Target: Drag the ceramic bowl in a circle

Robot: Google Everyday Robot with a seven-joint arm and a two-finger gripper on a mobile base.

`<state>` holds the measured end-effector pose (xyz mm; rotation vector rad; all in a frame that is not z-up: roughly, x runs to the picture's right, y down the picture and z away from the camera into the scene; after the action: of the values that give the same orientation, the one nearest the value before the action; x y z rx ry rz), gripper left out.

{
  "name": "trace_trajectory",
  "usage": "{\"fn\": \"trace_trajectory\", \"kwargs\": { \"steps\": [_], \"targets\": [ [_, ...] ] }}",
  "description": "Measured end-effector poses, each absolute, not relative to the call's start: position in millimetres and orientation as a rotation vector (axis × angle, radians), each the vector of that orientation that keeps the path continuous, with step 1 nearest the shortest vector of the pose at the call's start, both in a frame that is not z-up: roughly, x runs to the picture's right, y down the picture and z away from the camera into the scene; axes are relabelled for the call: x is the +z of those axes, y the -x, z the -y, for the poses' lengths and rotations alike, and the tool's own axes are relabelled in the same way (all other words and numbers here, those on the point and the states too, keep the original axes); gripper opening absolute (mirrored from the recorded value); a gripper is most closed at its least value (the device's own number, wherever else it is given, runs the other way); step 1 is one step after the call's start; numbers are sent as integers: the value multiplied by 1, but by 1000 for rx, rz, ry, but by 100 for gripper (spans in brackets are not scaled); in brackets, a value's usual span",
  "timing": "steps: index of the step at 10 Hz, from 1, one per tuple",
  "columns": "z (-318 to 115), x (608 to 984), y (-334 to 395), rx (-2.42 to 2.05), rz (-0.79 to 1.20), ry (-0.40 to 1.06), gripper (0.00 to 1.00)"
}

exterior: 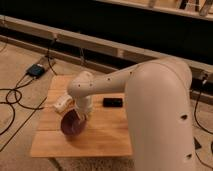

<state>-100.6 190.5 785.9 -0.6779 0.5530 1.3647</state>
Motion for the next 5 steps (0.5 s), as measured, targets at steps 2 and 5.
{"fn": "trace_trajectory", "kwargs": {
  "steps": [2,5],
  "targets": [
    [-206,779,87,1408,-576,696,2],
    [-206,770,83,1478,-549,738,26]
  ]
}}
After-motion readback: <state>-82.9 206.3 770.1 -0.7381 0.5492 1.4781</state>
